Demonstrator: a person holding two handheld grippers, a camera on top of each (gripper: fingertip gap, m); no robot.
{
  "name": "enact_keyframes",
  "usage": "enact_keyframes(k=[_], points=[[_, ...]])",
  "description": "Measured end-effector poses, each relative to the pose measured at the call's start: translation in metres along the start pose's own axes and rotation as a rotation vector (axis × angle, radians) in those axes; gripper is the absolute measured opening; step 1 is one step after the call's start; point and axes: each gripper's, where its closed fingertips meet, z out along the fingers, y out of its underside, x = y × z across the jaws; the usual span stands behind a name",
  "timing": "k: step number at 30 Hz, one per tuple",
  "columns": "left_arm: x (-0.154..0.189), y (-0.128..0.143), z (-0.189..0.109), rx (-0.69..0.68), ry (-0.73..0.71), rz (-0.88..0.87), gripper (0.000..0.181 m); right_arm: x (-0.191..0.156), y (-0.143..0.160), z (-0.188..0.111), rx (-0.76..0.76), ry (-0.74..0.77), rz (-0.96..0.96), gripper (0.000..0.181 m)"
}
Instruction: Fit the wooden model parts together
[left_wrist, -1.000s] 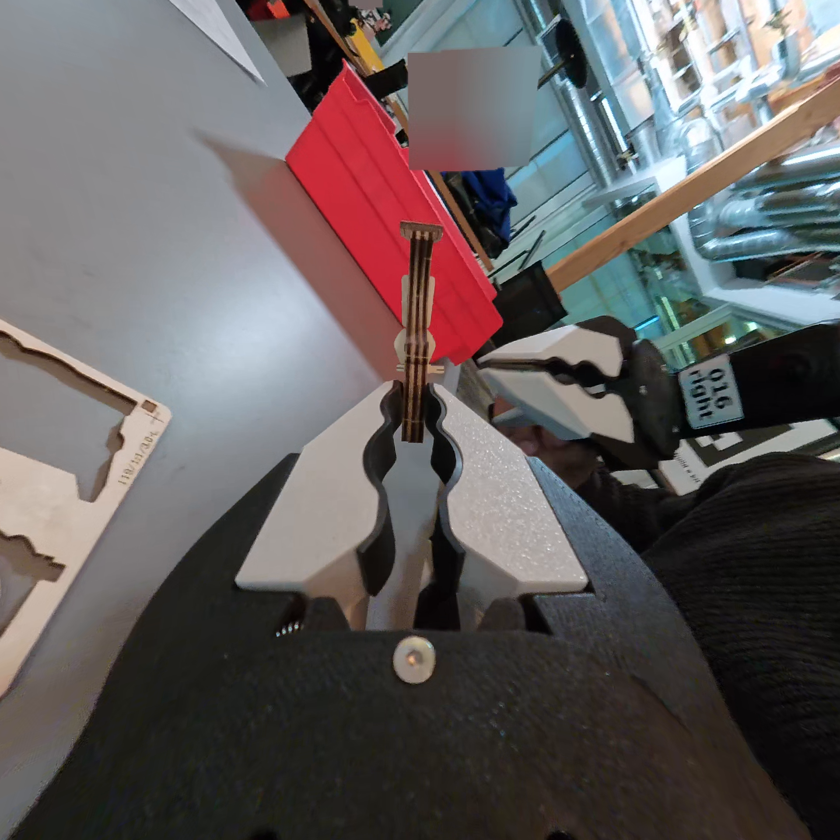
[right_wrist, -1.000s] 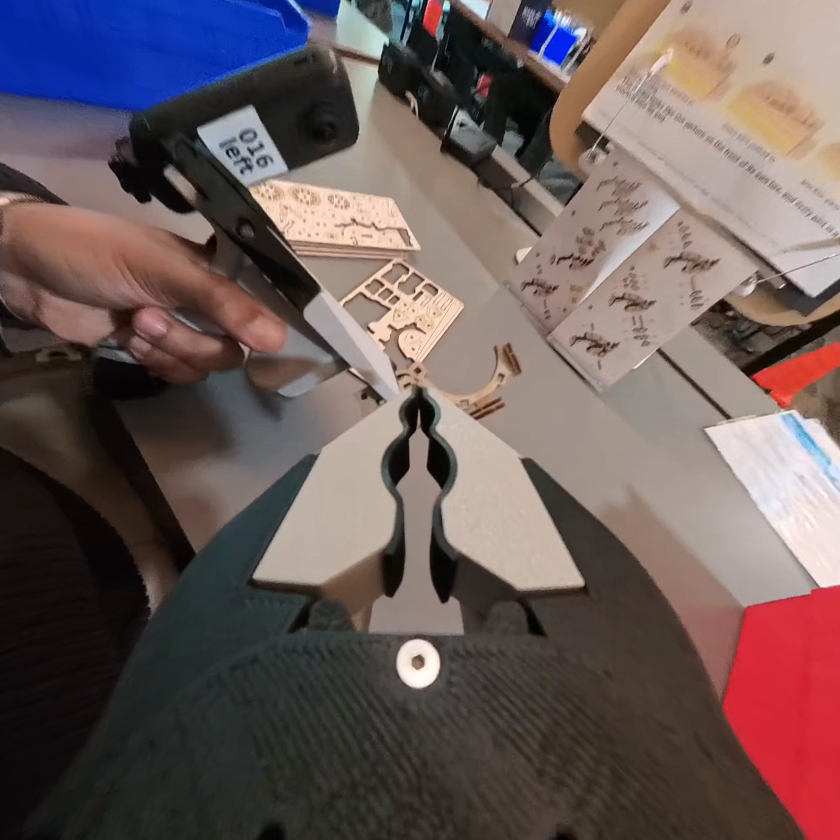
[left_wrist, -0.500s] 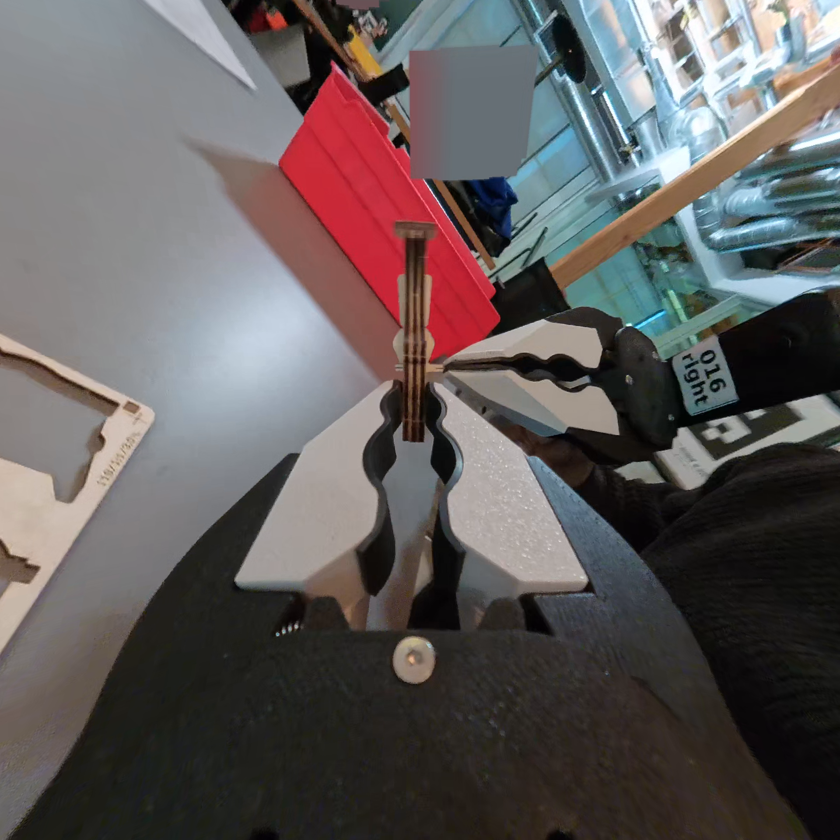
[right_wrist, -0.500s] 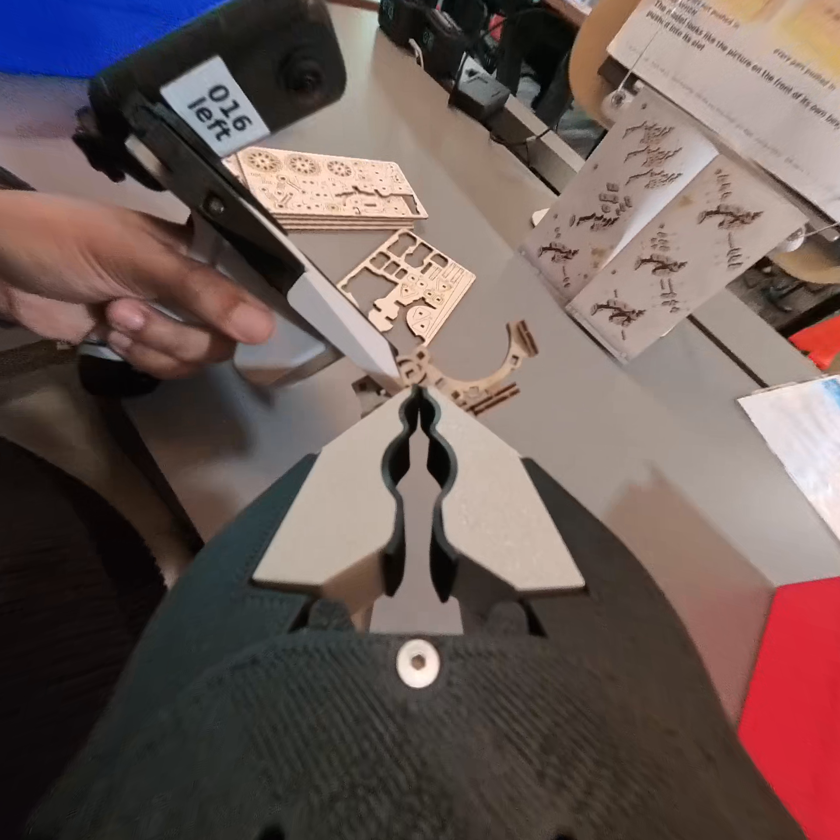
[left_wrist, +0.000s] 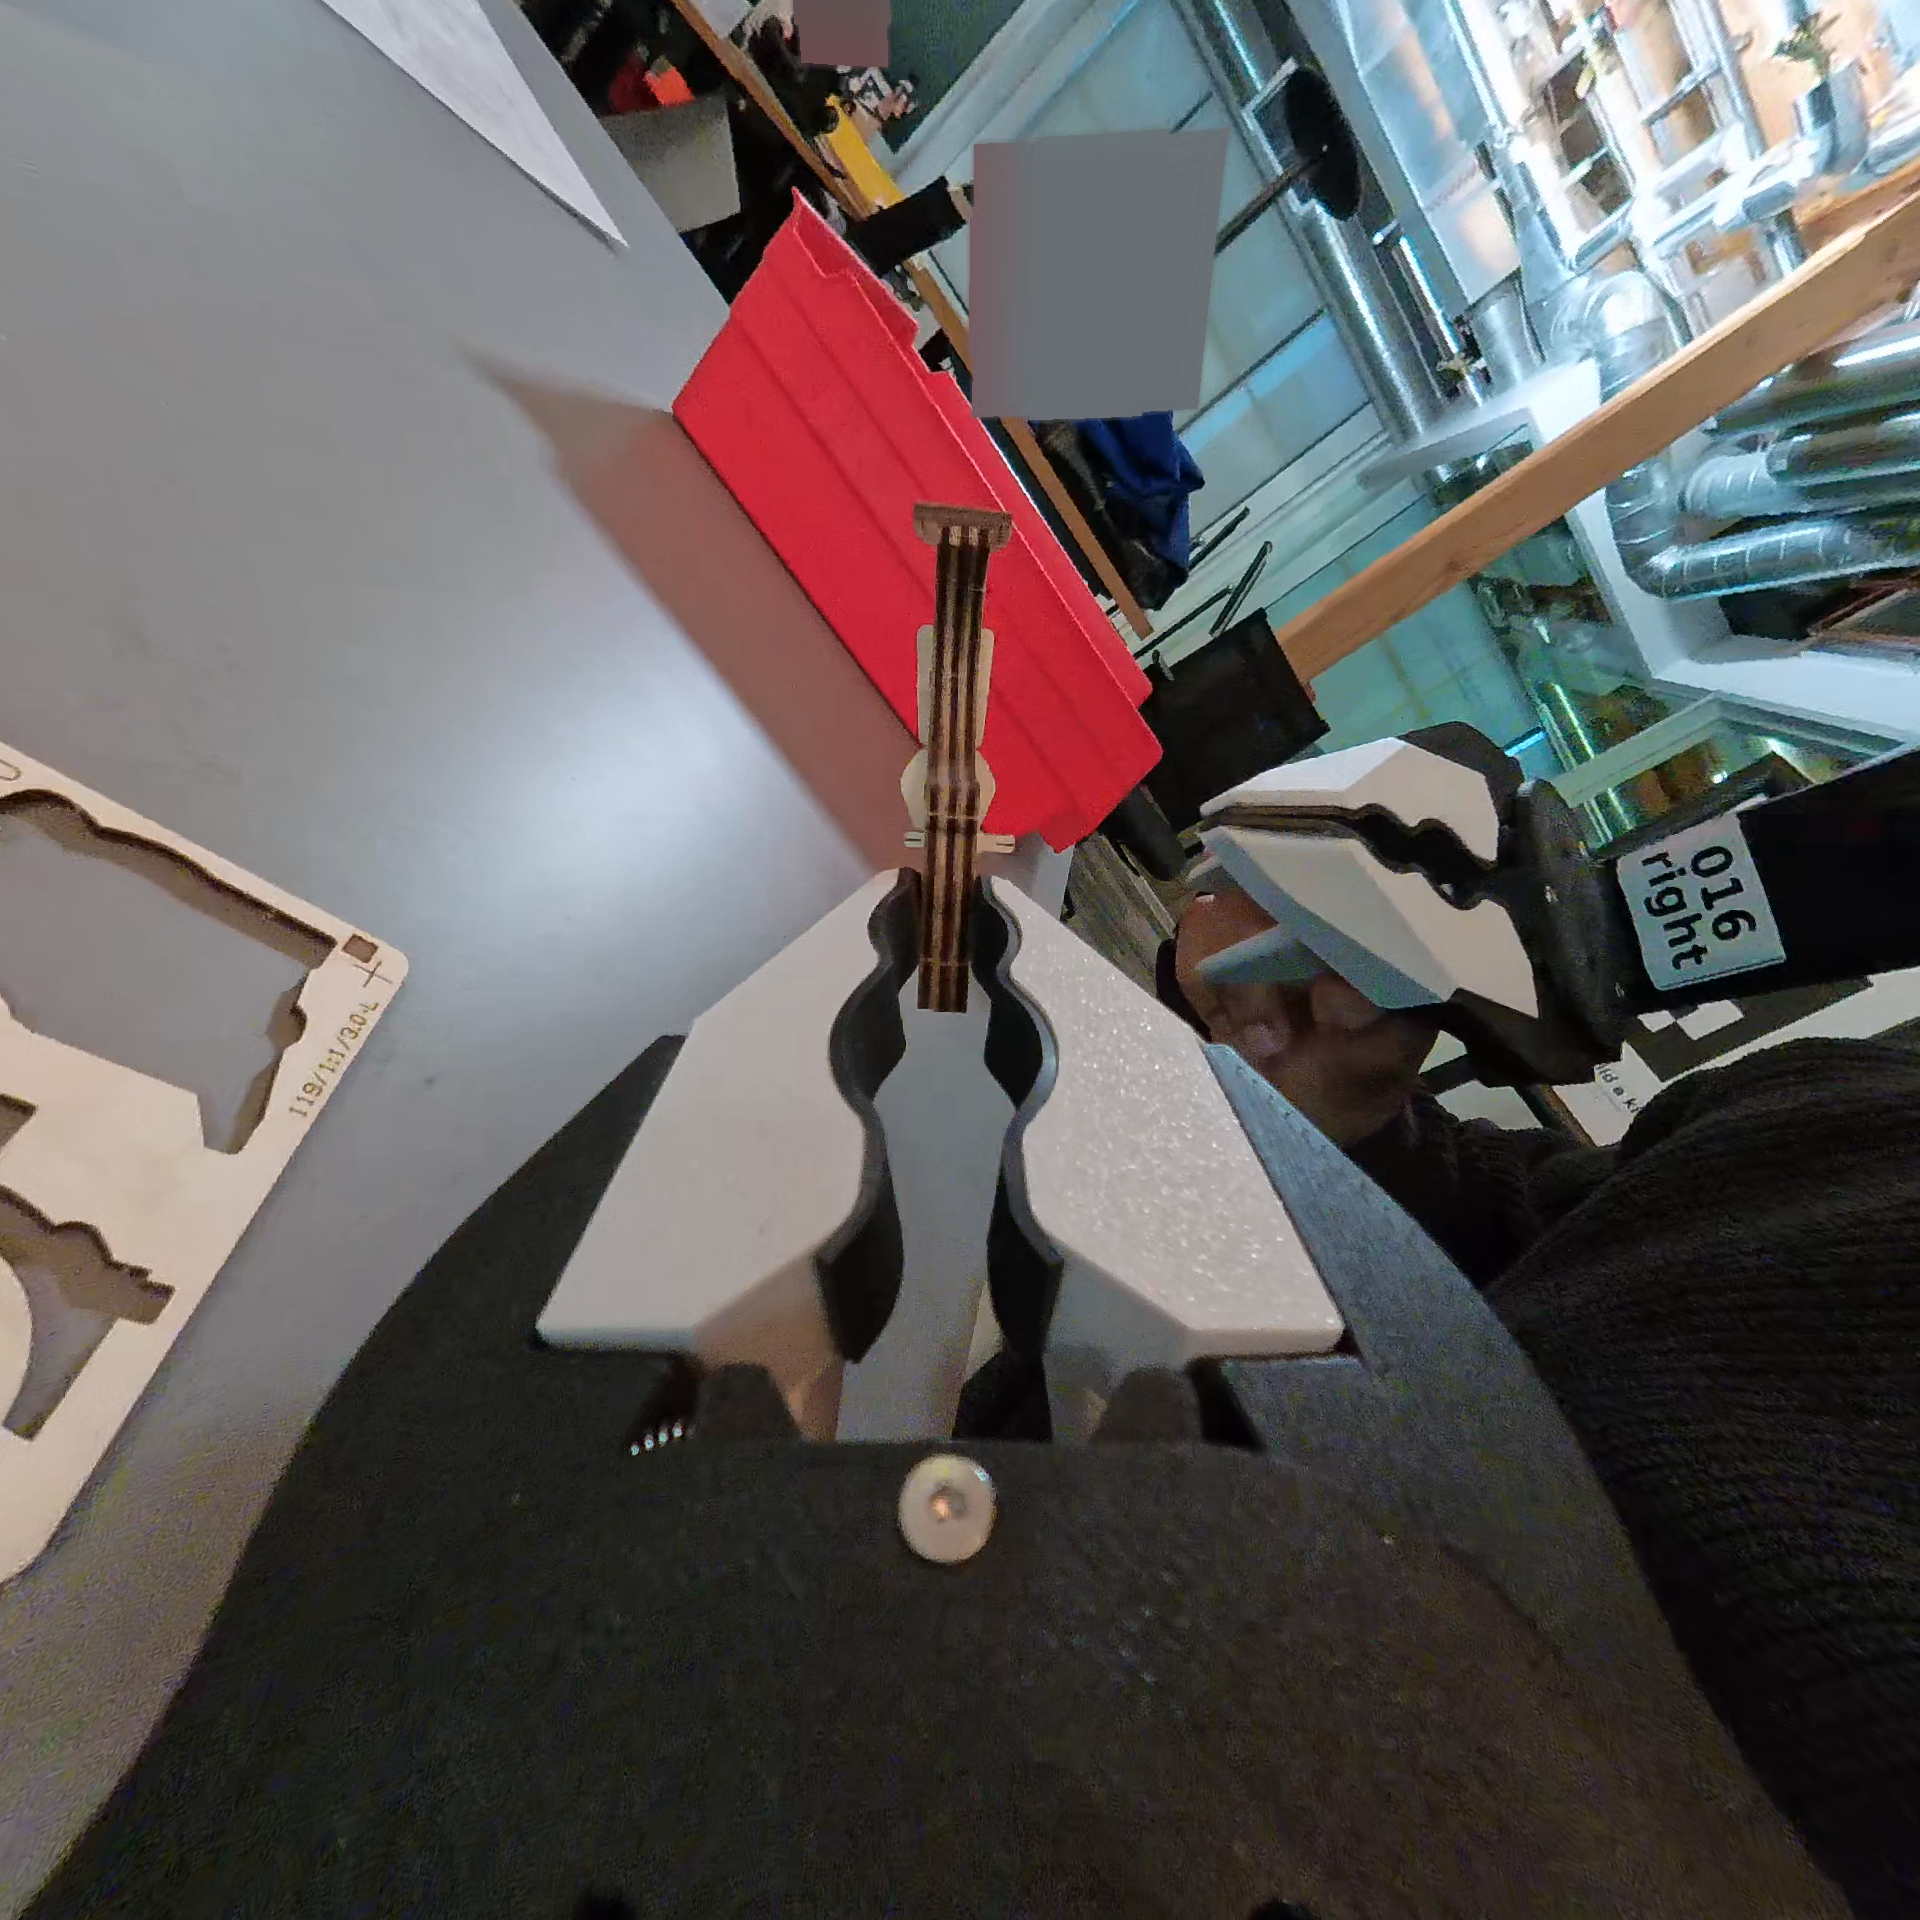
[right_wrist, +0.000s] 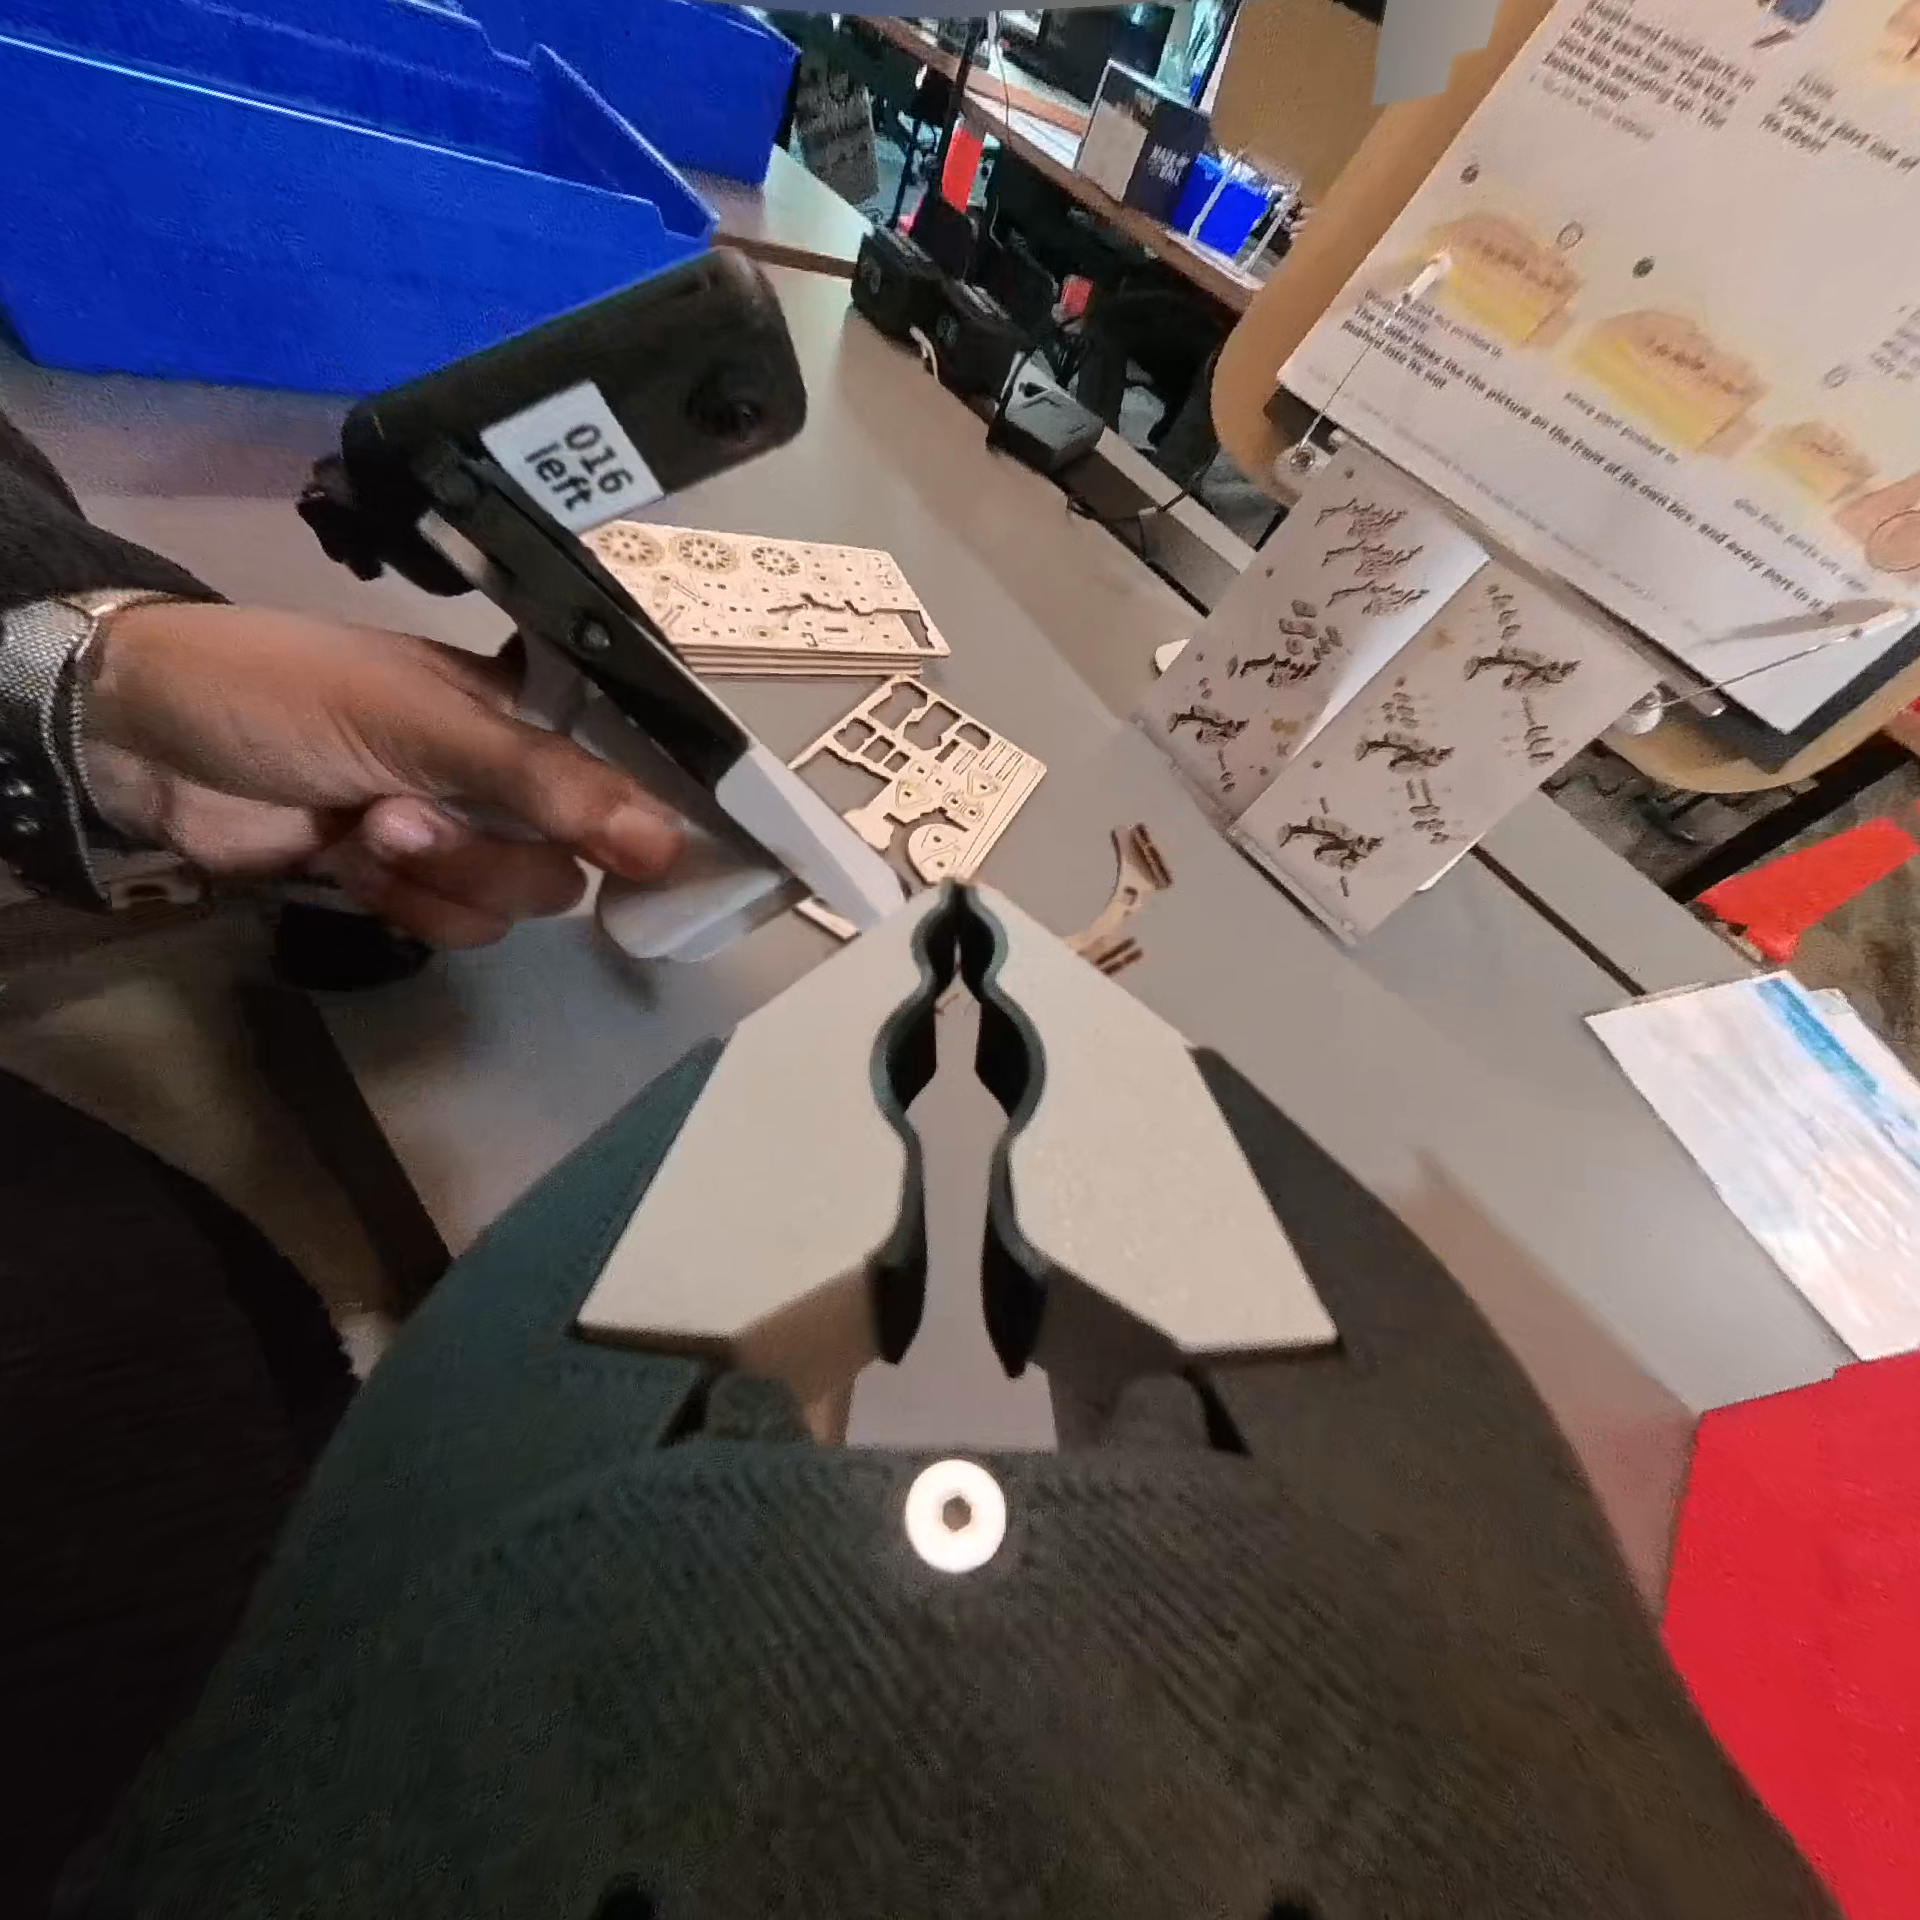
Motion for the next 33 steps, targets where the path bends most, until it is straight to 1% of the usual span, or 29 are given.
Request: enact_keyframes(k=[1, 3, 4, 5, 6, 9, 10, 14, 19, 20, 24, 27, 30, 33], points=[[-0.001, -0.001, -0.001, 0.006, 0.002, -0.003, 0.008, 0.002, 0.001, 0.000, -0.003, 0.010, -0.006, 0.000], [0.012, -0.001, 0.000, 0.009, 0.034, 0.009, 0.009, 0.001, 0.023, 0.010, -0.109, 0.000, 0.016, 0.000], [0.013, 0.000, 0.001, 0.007, 0.007, 0.059, 0.008, 0.000, 0.030, 0.014, -0.131, -0.009, 0.031, 0.000], [0.013, 0.000, 0.000, 0.005, 0.021, 0.069, 0.008, -0.001, 0.029, 0.014, -0.123, -0.023, 0.043, 0.000], [0.015, -0.002, 0.000, 0.009, 0.049, 0.022, 0.008, -0.001, 0.026, 0.012, -0.117, -0.022, 0.044, 0.000], [0.005, -0.003, -0.001, 0.016, 0.018, 0.007, 0.008, 0.000, 0.011, 0.004, -0.046, -0.010, 0.024, 0.000], [0.004, -0.005, -0.002, 0.026, 0.023, -0.014, 0.008, 0.001, 0.009, 0.003, -0.040, -0.010, 0.028, 0.000], [0.003, -0.008, -0.003, 0.041, 0.020, -0.006, 0.008, 0.005, 0.011, 0.002, -0.013, -0.003, 0.074, 0.000], [-0.006, -0.010, -0.005, 0.053, -0.003, 0.000, 0.008, 0.019, 0.014, 0.001, 0.061, -0.034, 0.283, 0.000], [-0.006, -0.011, -0.006, 0.055, 0.001, 0.009, 0.008, 0.021, 0.017, 0.001, 0.070, -0.050, 0.336, 0.005], [0.008, -0.023, -0.011, 0.134, 0.108, -0.003, 0.007, 0.026, 0.030, 0.004, 0.102, -0.162, 0.602, 0.017], [0.014, -0.027, -0.013, 0.157, 0.170, -0.028, 0.007, 0.021, 0.028, 0.003, 0.162, -0.294, 0.797, 0.019], [0.020, -0.026, -0.013, 0.160, 0.237, -0.075, 0.006, 0.018, 0.023, 0.000, 0.204, -0.366, 0.856, 0.016], [0.025, -0.027, -0.013, 0.167, 0.293, -0.111, 0.007, 0.017, 0.020, -0.005, 0.221, -0.420, 0.894, 0.018]])
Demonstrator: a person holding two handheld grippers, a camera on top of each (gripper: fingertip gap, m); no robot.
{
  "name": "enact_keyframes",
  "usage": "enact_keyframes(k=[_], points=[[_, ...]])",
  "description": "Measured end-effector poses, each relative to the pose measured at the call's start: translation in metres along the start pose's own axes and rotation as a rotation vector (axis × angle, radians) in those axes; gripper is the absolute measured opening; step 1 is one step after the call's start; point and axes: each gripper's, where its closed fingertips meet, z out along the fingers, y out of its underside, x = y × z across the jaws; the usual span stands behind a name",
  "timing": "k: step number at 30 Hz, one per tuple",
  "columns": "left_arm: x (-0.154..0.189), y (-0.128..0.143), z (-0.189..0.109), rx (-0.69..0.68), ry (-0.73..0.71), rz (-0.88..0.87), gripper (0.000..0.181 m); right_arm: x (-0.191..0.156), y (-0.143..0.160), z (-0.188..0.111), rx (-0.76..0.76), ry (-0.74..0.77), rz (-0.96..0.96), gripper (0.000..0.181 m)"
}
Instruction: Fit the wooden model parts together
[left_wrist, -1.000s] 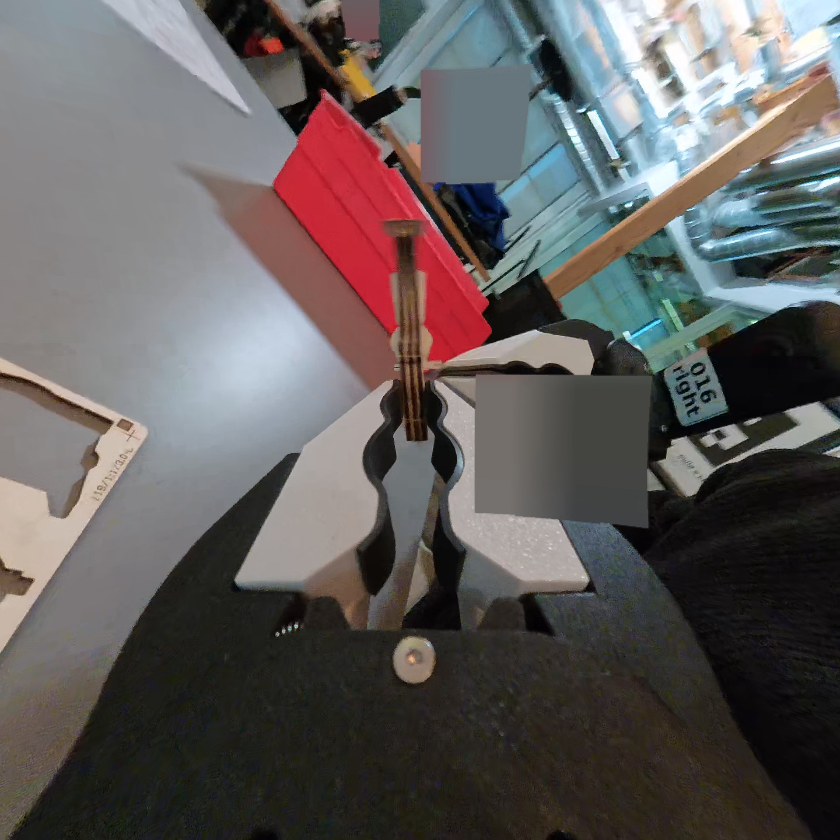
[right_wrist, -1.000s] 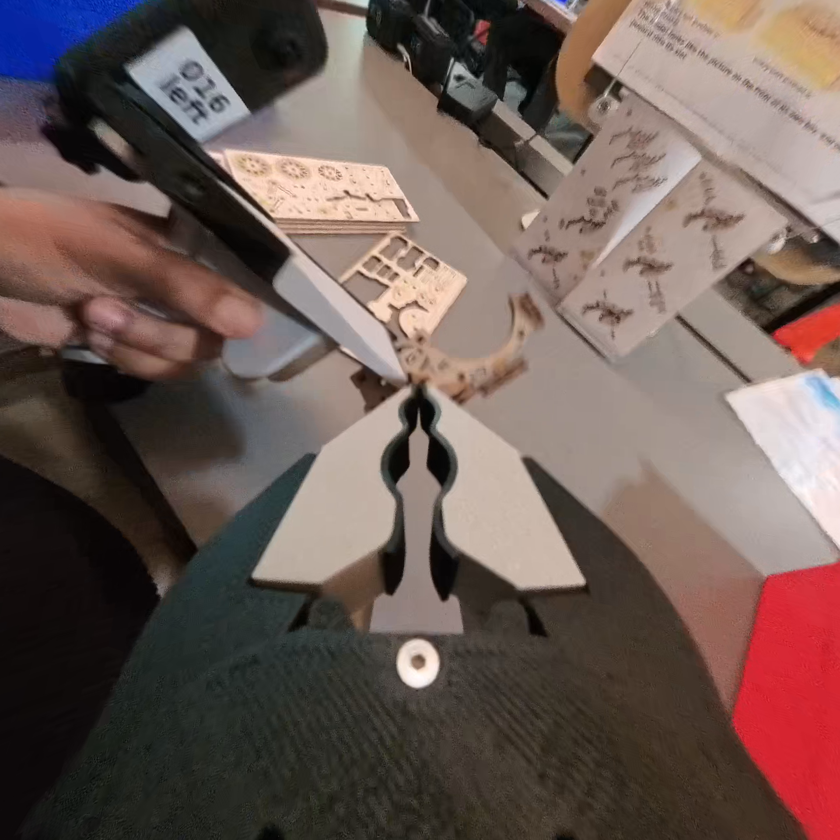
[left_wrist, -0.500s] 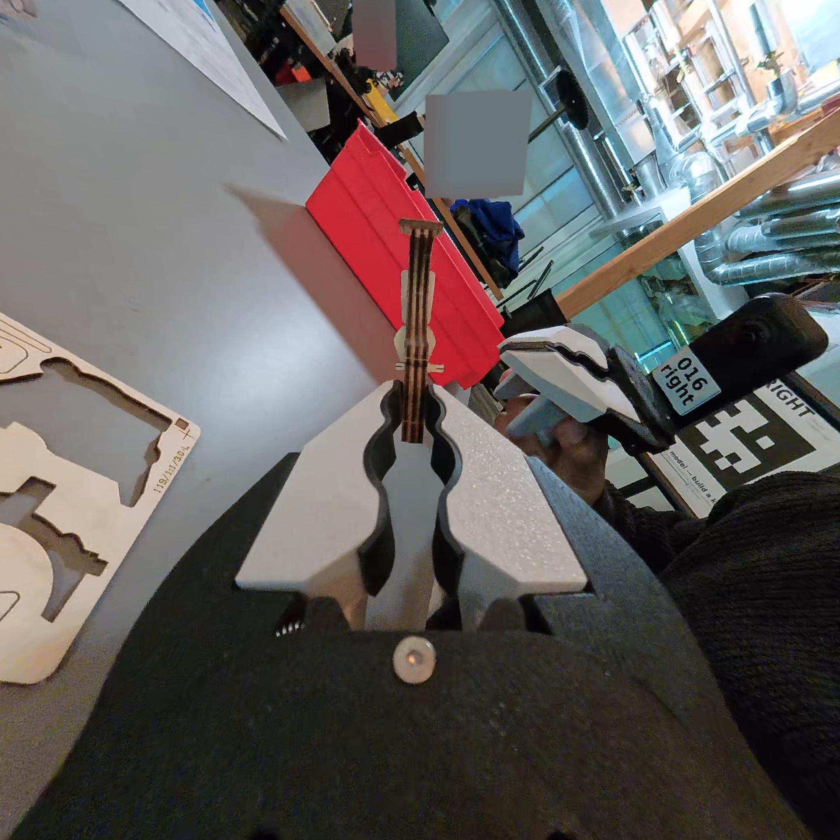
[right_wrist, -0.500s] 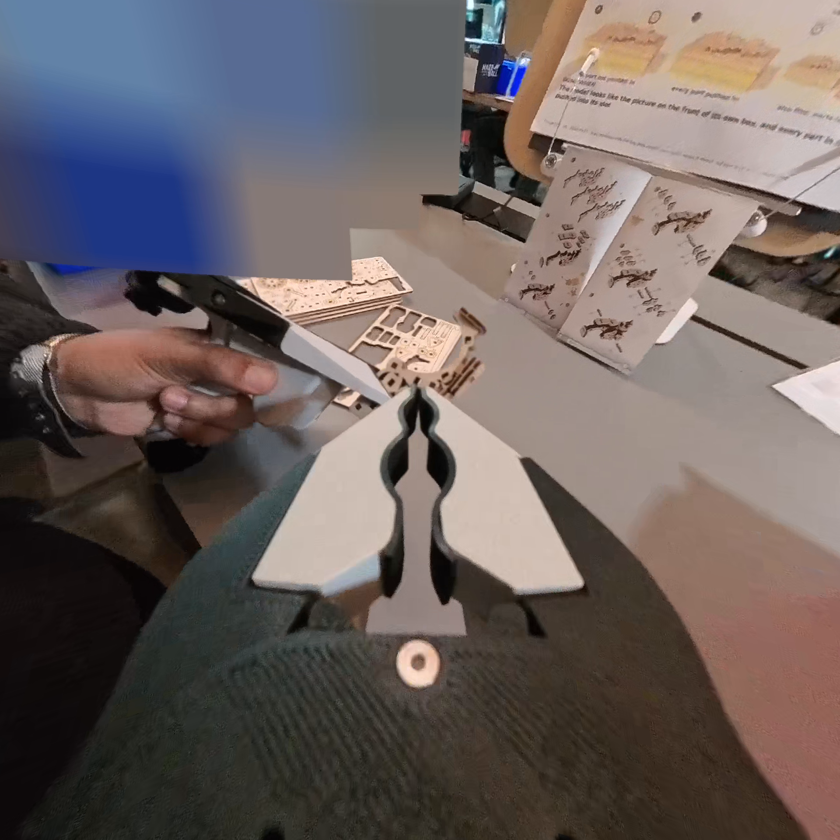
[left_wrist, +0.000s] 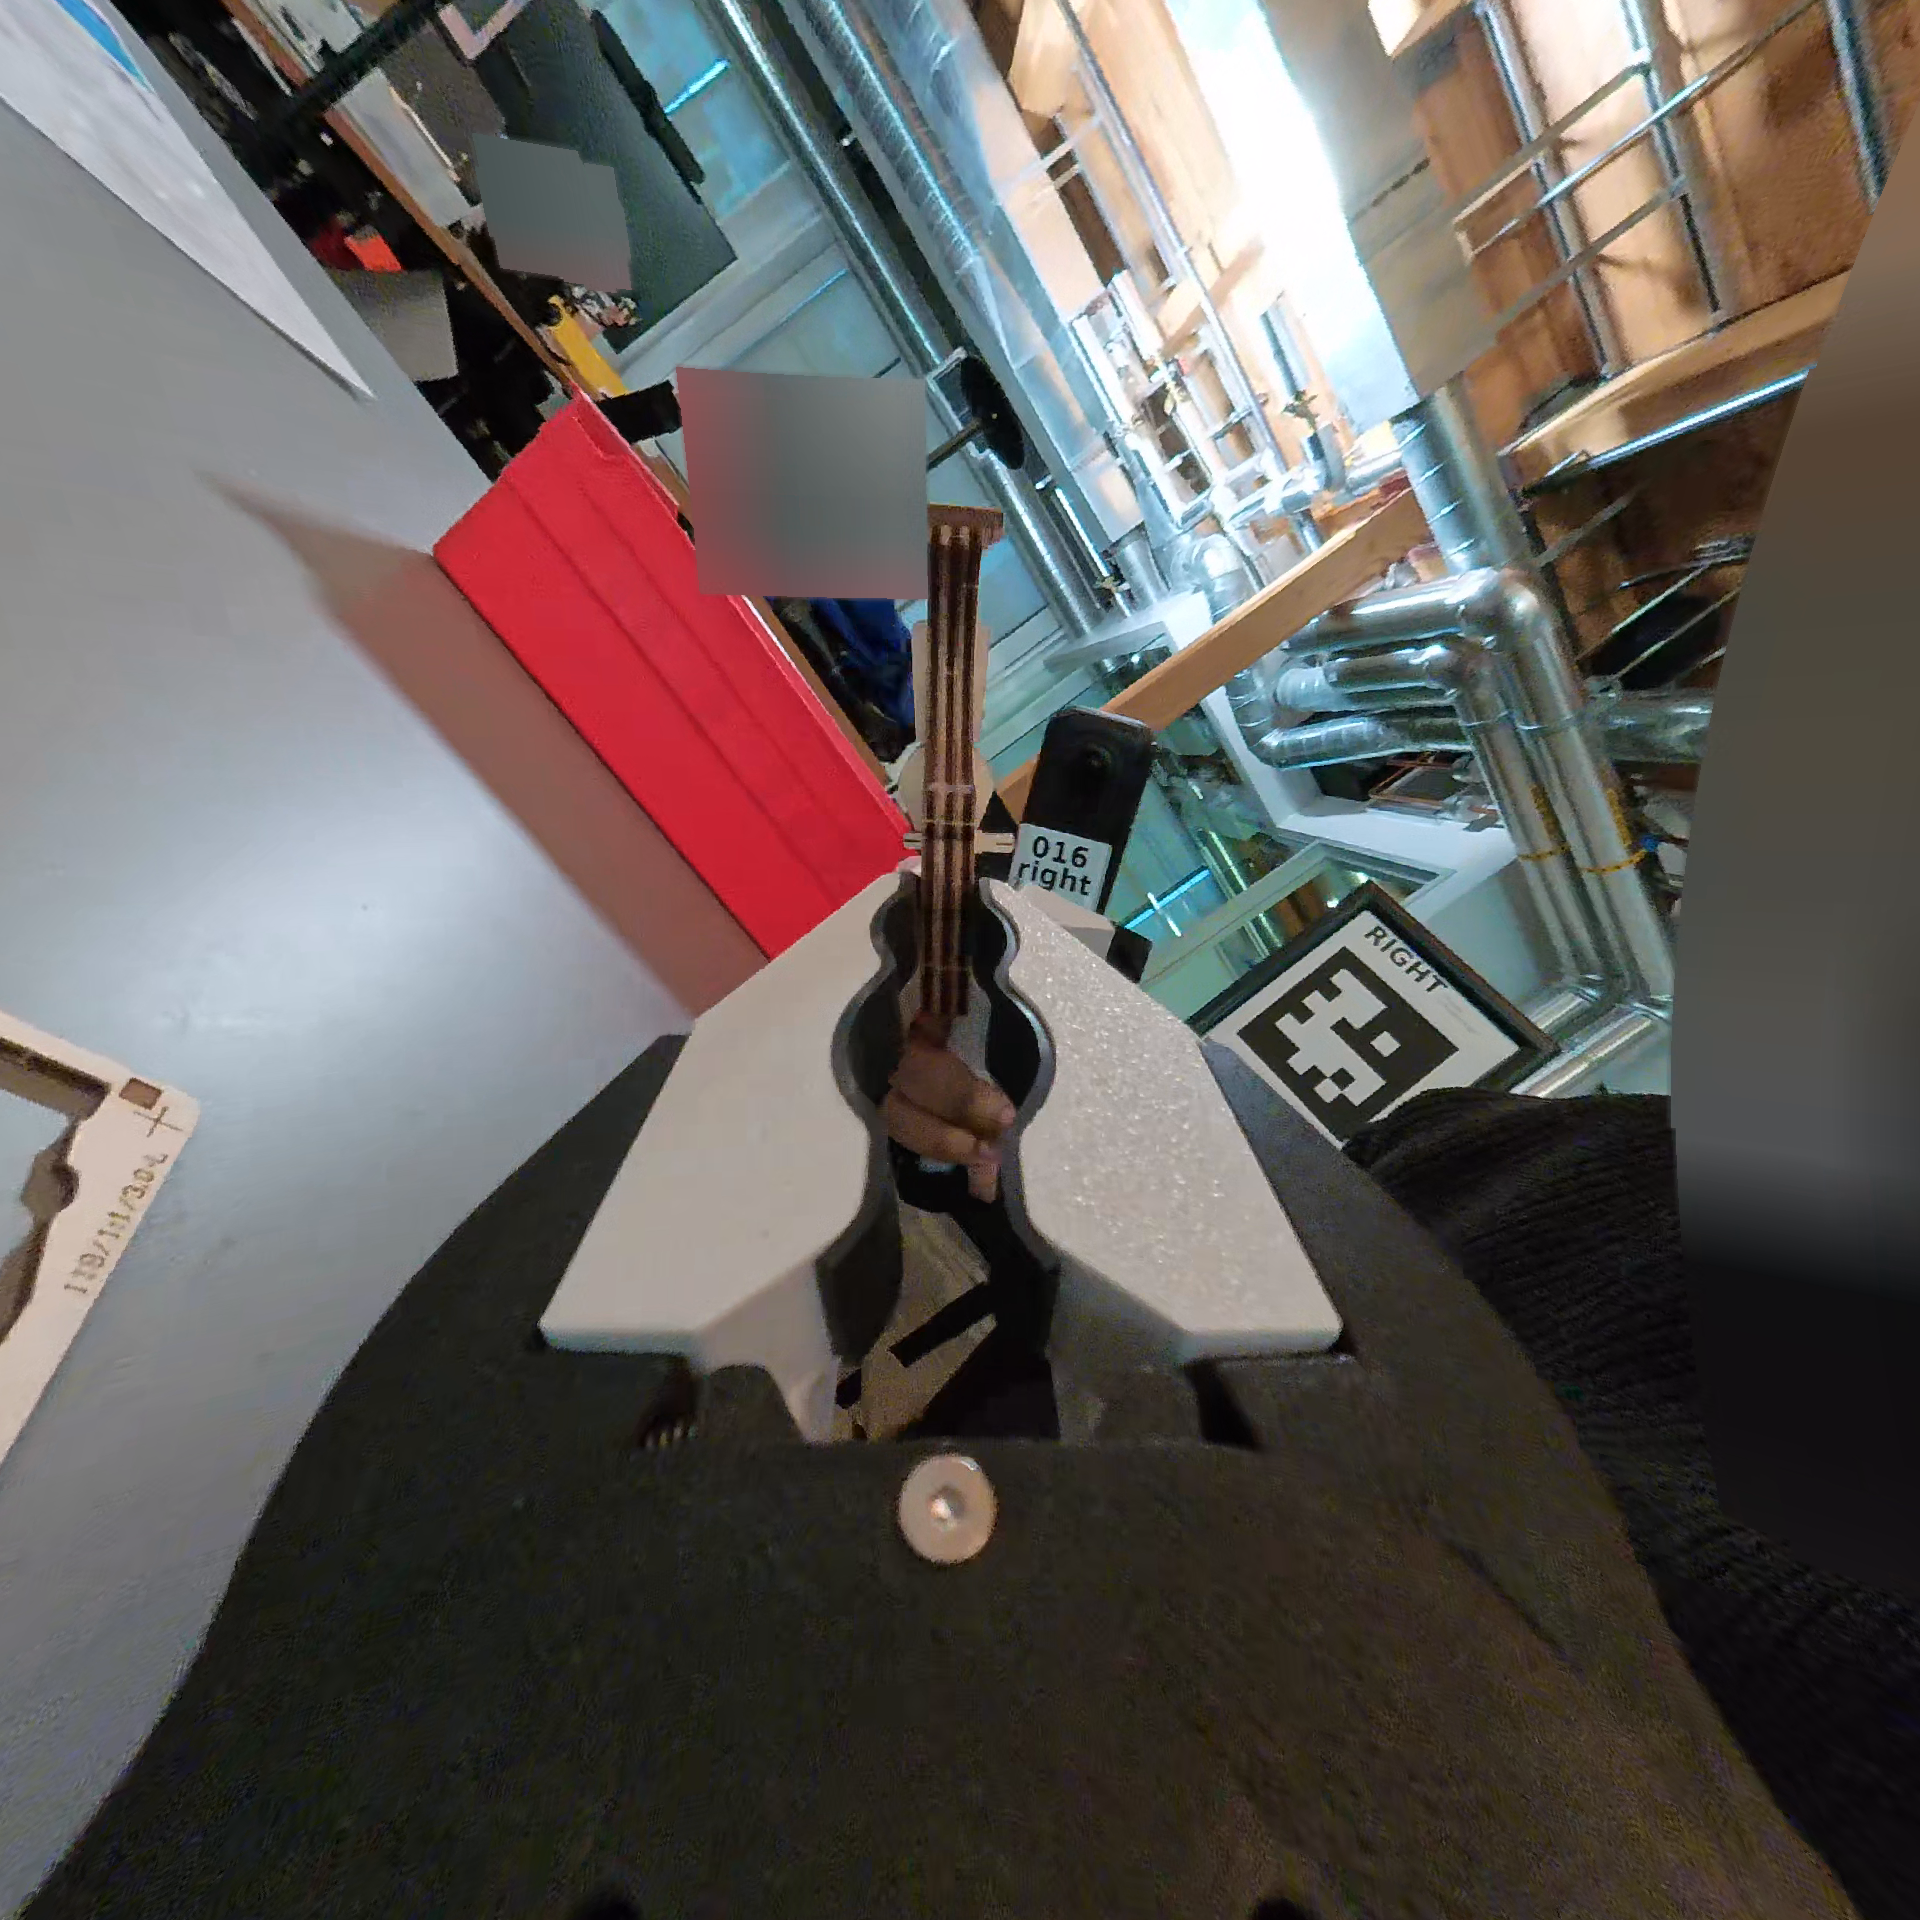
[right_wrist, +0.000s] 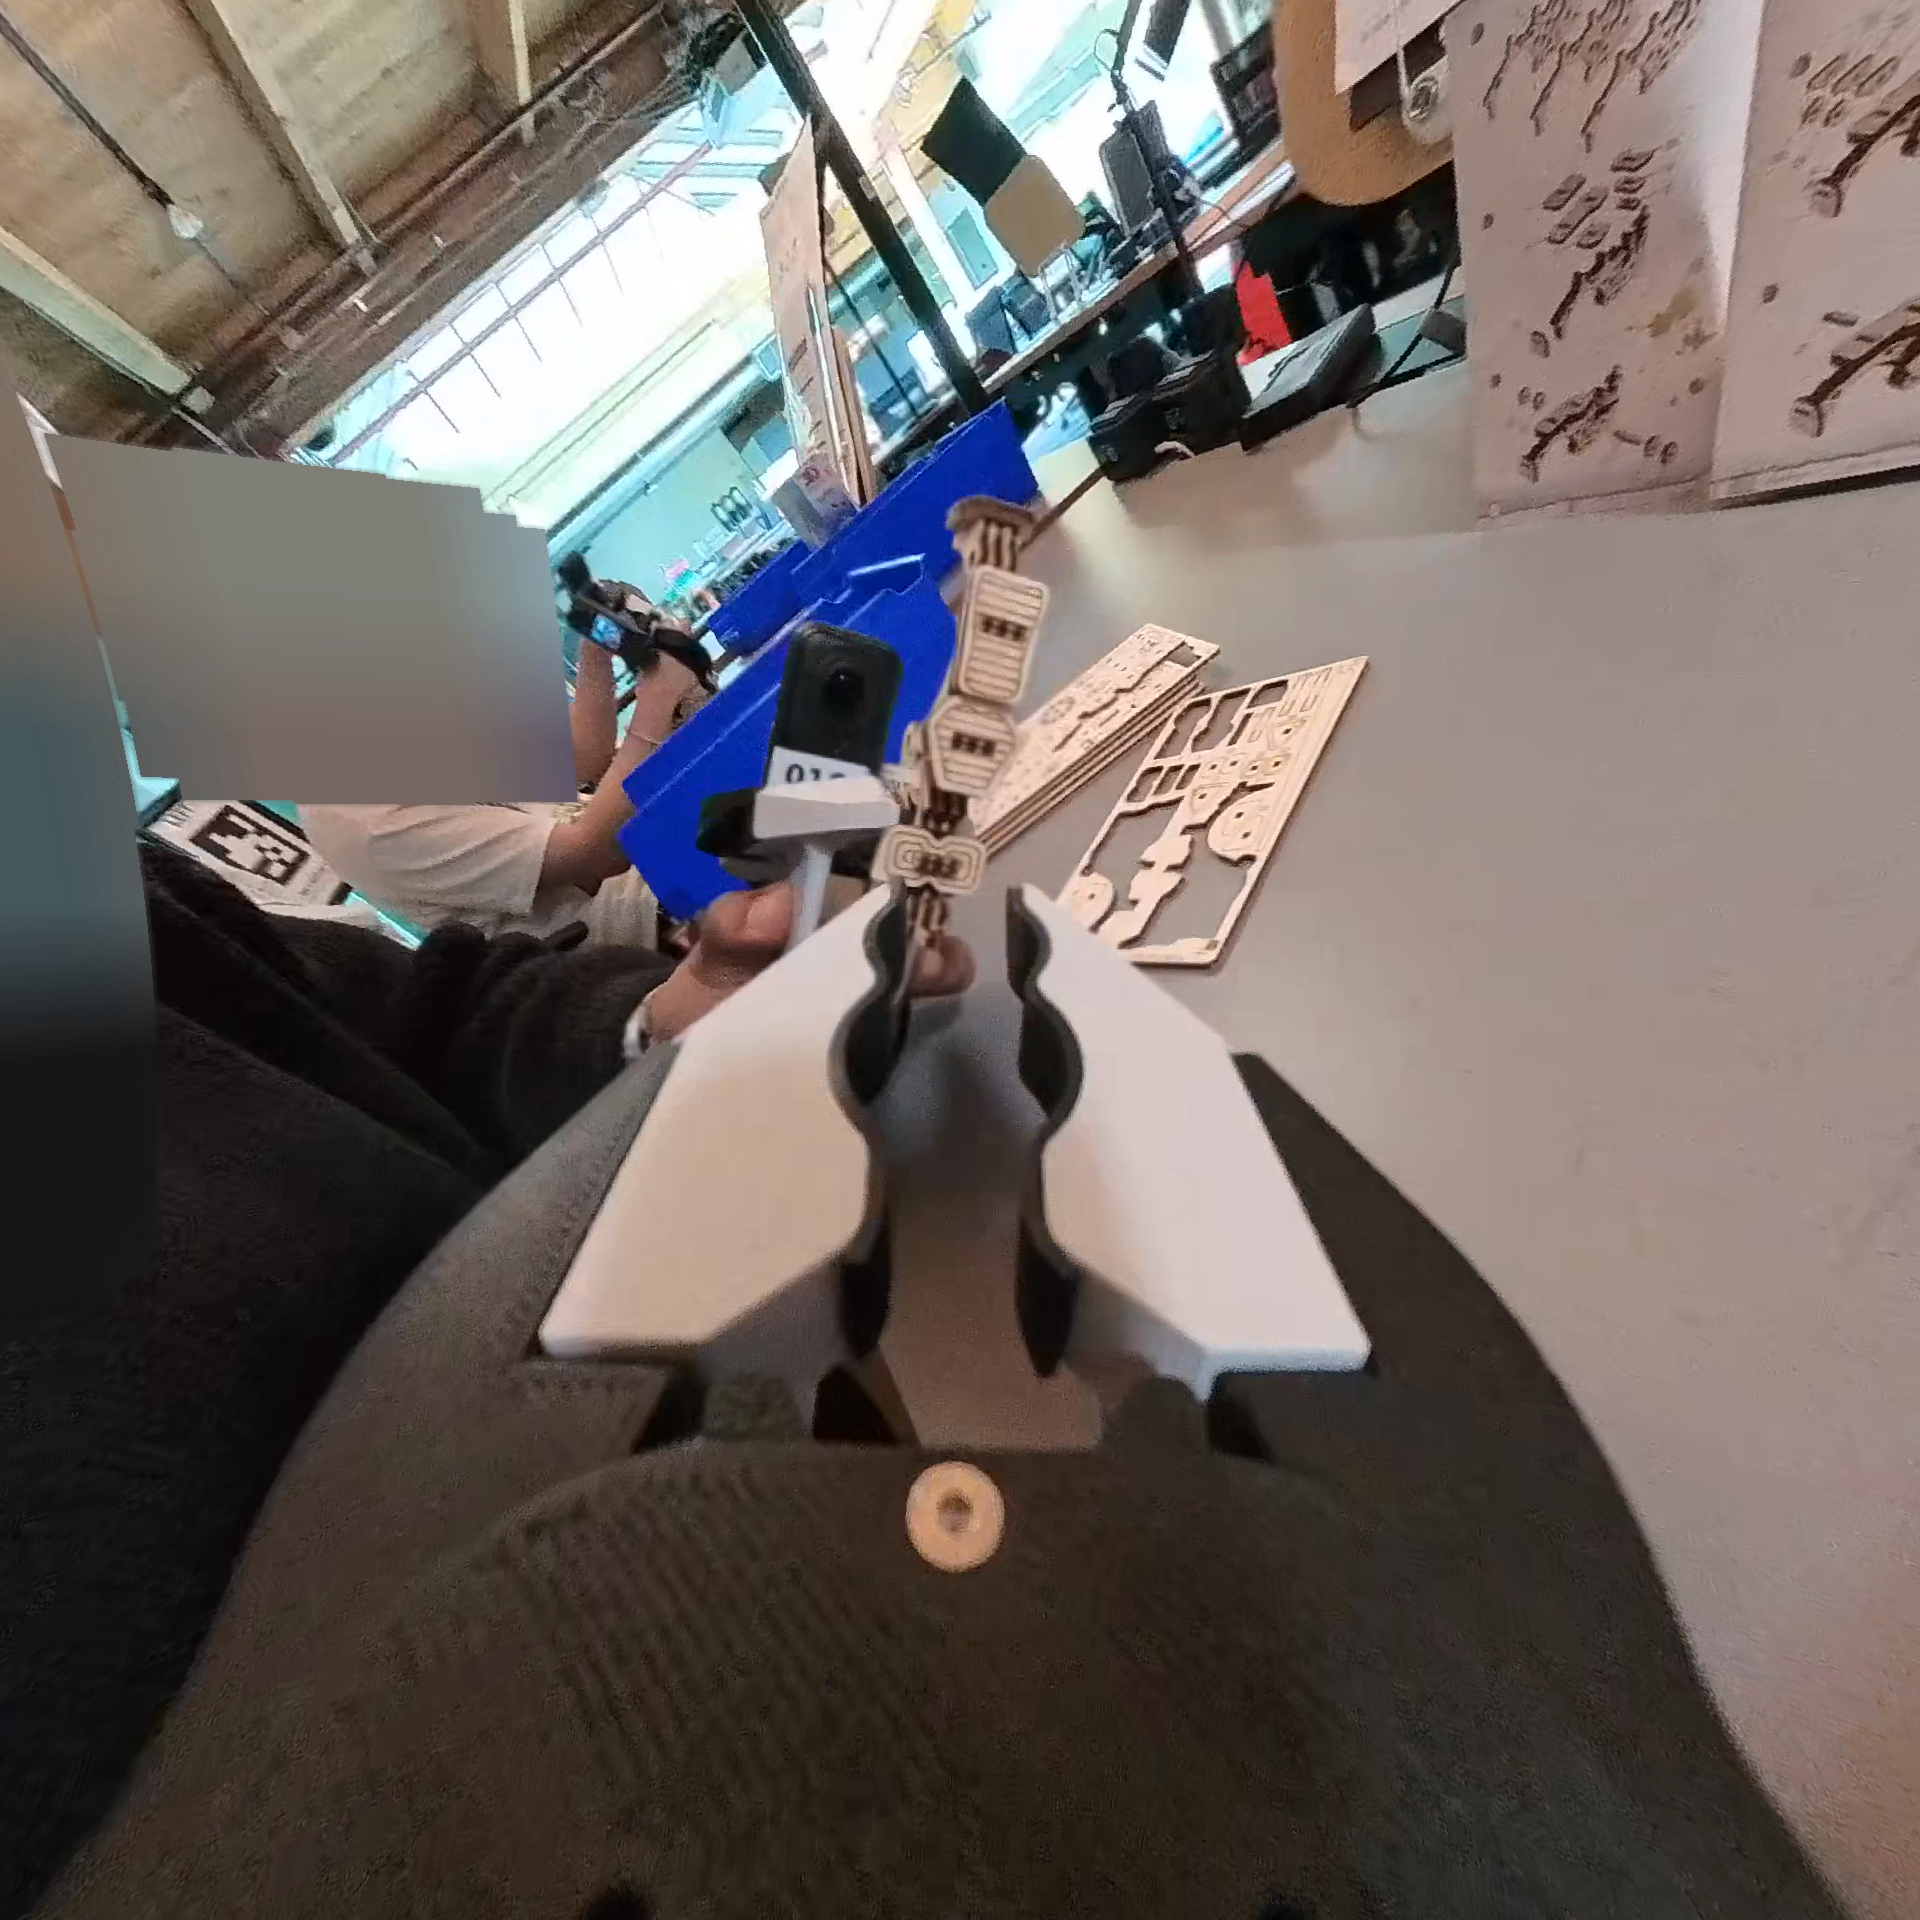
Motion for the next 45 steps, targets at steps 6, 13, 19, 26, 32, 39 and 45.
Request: enact_keyframes(k=[6, 13, 19, 26, 32, 39, 45], points=[[0.013, 0.014, 0.010, -0.067, 0.055, 0.031, 0.007, -0.015, 0.004, 0.001, 0.004, -0.130, 0.141, 0.012], [0.015, 0.013, 0.013, -0.074, 0.064, 0.053, 0.007, -0.014, -0.001, -0.008, 0.030, -0.147, 0.192, 0.007], [0.015, 0.017, 0.015, -0.083, 0.071, 0.048, 0.007, -0.015, 0.001, -0.009, 0.034, -0.193, 0.267, 0.006], [0.015, 0.014, 0.014, -0.077, 0.077, 0.046, 0.007, -0.014, 0.005, -0.006, 0.004, -0.193, 0.250, 0.011], [0.011, 0.017, 0.015, -0.093, 0.064, 0.040, 0.007, -0.013, 0.008, -0.005, -0.016, -0.185, 0.234, 0.008], [0.006, 0.019, 0.017, -0.090, 0.055, 0.009, 0.019, -0.011, 0.004, -0.010, -0.029, -0.165, 0.130, 0.007], [0.001, 0.016, 0.014, -0.084, 0.141, -0.226, 0.034, -0.005, -0.013, -0.028, 0.002, -0.102, -0.175, 0.007]])
